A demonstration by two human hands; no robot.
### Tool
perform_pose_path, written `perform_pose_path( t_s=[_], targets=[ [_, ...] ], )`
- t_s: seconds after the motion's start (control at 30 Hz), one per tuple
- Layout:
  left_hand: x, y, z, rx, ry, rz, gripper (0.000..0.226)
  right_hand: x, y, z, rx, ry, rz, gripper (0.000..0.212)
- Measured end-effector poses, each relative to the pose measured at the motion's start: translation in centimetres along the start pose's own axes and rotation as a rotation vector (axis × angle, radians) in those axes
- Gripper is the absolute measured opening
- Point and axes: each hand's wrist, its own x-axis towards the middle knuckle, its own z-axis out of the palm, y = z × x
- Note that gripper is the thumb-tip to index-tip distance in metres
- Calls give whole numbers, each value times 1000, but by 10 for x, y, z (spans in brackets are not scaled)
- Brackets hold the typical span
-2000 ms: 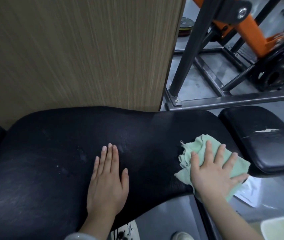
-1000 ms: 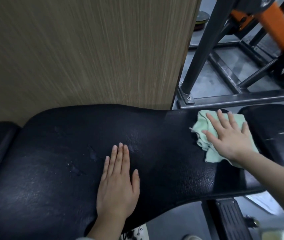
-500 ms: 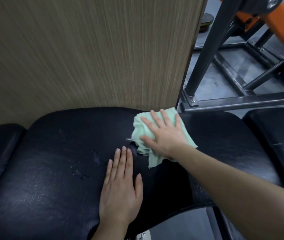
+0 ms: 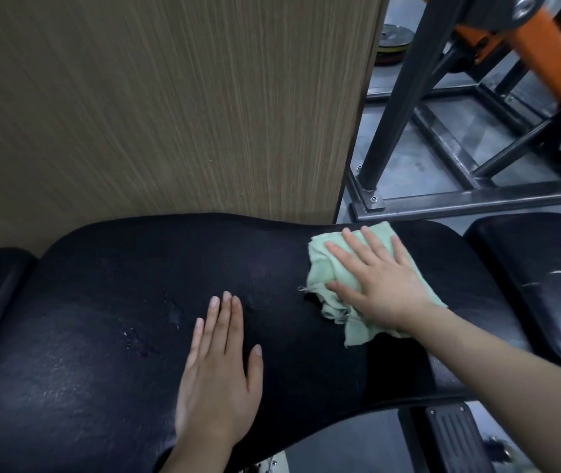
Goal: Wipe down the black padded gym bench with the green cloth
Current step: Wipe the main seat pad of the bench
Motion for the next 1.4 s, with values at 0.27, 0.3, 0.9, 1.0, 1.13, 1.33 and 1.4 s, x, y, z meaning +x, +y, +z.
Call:
perform_pose_path(
  t_s=[0.27, 0.3, 0.9, 1.0, 1.13, 1.33, 1.4],
  targets=[
    [1, 0, 2, 12, 9, 3, 60, -33, 59, -2, 95, 28, 462, 71],
    [1, 0, 2, 6, 11, 1, 60, -35, 57, -2, 114, 29, 539, 70],
    [2, 1, 2, 14, 29, -3, 60, -22, -78, 9, 38, -15, 144, 76],
    [2, 1, 3, 13, 26, 2, 60, -36, -73, 10, 41, -20, 17, 74],
    [2, 0, 2, 18, 25, 1, 60, -52, -55, 14, 63, 34, -16, 73],
    [2, 0, 4, 17, 24, -3, 60, -76, -1, 8, 38, 21, 169, 69],
    [3, 0, 4, 16, 29, -3, 60, -85, 20, 8, 53, 23, 267, 68]
  ],
)
